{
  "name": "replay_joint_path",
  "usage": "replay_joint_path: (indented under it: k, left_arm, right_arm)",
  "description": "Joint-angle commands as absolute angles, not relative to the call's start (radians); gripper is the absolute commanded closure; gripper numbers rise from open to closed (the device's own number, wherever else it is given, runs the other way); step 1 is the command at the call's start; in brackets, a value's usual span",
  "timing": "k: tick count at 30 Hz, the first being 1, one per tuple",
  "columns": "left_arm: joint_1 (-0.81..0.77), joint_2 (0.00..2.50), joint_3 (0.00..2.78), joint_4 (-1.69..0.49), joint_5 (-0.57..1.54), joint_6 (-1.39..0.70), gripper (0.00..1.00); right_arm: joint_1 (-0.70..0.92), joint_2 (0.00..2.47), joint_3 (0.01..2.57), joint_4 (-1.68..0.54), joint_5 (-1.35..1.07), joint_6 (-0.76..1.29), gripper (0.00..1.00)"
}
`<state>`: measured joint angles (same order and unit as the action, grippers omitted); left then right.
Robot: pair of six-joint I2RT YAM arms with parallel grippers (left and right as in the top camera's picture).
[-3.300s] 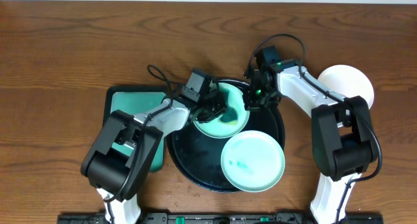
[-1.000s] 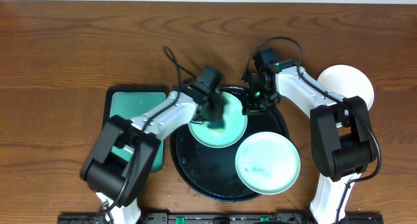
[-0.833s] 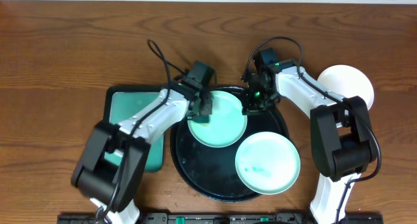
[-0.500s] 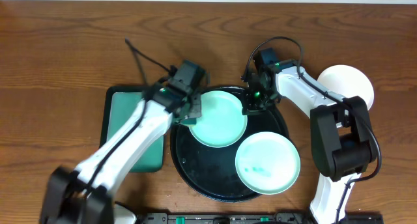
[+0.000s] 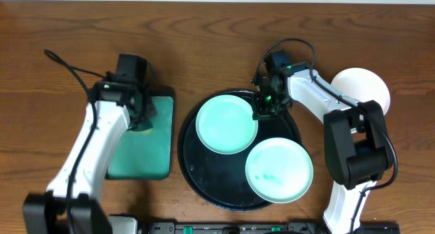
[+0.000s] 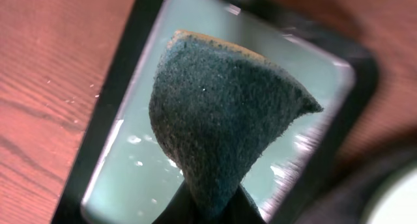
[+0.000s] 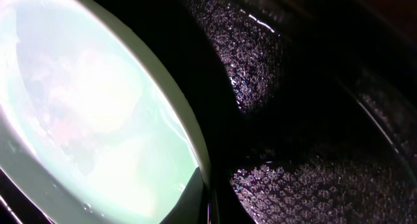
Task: Clean dirty plates on tray and stack at the side
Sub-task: 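Return the sponge to the water tray with the left gripper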
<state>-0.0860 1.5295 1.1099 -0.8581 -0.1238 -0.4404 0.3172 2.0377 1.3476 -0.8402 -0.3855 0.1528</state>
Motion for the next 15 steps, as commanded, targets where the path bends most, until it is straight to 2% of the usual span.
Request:
replay_joint_path:
  k: [1, 7, 13, 14, 15]
  left_arm:
    - [-0.060, 1.637, 1.073, -0.824, -0.135, -0.420, 0.93]
    - [-0.060, 1.804, 1.069, -0.760, -0.105, -0.444, 0.93]
    - [-0.060, 1.804, 1.071, -0.743, -0.105, -0.455, 0.93]
    - [-0.060, 1.800, 1.071, -0.747, -0.105, -0.455, 0.87]
    - [-0.060, 1.793, 1.071, -0.756, -0.105, -0.455, 0.71]
  right_arm:
    - [0.314, 2.051, 1.345, -0.822, -0.349, 0.168, 0.99]
    - [0.314, 2.051, 1.345, -0.825, -0.348, 0.167, 0.99]
    - [0.314, 2.051, 1.345, -0.826, -0.348, 0.167, 0.99]
    - [0.314, 2.051, 1.345, -0.826, -0.348, 0.166, 0.99]
    - [0.314, 2.051, 1.345, -0.825, -0.349, 0.163, 0.99]
